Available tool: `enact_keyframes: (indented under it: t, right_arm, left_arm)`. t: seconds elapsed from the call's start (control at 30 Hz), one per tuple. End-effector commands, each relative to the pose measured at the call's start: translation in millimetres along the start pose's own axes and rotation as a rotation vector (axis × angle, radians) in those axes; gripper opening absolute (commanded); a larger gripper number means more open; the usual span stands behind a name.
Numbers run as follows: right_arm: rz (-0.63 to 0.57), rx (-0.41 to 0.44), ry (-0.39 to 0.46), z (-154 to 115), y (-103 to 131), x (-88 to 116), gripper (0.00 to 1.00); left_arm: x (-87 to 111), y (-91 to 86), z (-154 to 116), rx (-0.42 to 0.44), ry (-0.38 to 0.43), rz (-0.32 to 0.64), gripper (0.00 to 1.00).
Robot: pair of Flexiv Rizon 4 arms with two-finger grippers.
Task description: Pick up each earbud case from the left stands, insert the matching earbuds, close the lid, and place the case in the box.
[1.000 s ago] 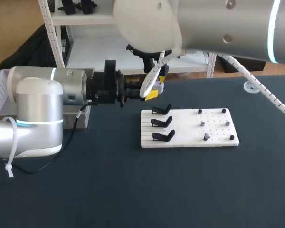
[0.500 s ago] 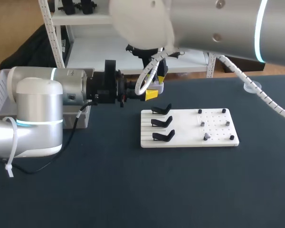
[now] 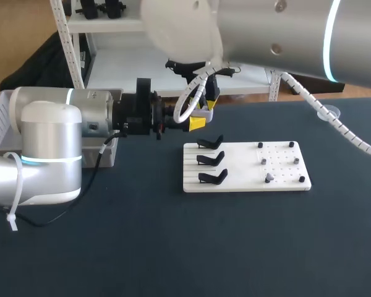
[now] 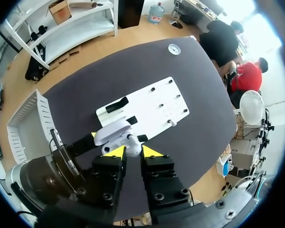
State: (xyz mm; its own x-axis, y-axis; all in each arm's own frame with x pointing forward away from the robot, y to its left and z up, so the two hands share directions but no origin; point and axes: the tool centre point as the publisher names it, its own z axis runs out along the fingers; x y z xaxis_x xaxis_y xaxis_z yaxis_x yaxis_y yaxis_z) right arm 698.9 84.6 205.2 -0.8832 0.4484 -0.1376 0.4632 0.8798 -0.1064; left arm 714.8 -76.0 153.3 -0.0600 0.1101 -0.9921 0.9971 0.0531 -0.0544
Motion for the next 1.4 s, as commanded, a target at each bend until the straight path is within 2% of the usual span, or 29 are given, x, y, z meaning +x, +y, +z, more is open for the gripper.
enact_keyframes:
  t: [0.03, 0.77, 0.87, 0.9, 1.07, 1.27, 1.4]
  right_arm:
    - [0.003, 0.002, 0.003, 2, 0, -2, 0.0]
    - [0.0, 0.009, 0.03, 12, 5, -1, 0.0]
    - [0.0, 0.009, 0.032, 12, 5, 0, 0.21]
    - [0.0, 0.009, 0.031, 11, 4, 0, 0.25]
    - [-0.001, 0.008, 0.023, 9, 4, -1, 0.37]
    - [-0.017, -0.002, 0.018, 1, 0, 3, 0.36]
    - [-0.066, -0.089, 0.016, -10, -17, 14, 0.37]
  left_arm:
    - [0.6, -0.1, 0, -0.002, -0.003, 0.002, 0.0]
    - [0.6, -0.1, 0, -0.002, -0.003, 0.002, 0.0]
    - [0.6, -0.1, 0, -0.002, -0.003, 0.002, 0.0]
    - [0.6, -0.1, 0, -0.002, -0.003, 0.002, 0.0]
    - [0.6, -0.1, 0, -0.002, -0.003, 0.002, 0.0]
    - [0.6, -0.1, 0, -0.002, -0.003, 0.002, 0.0]
    - [0.6, -0.1, 0, -0.002, -0.003, 0.002, 0.0]
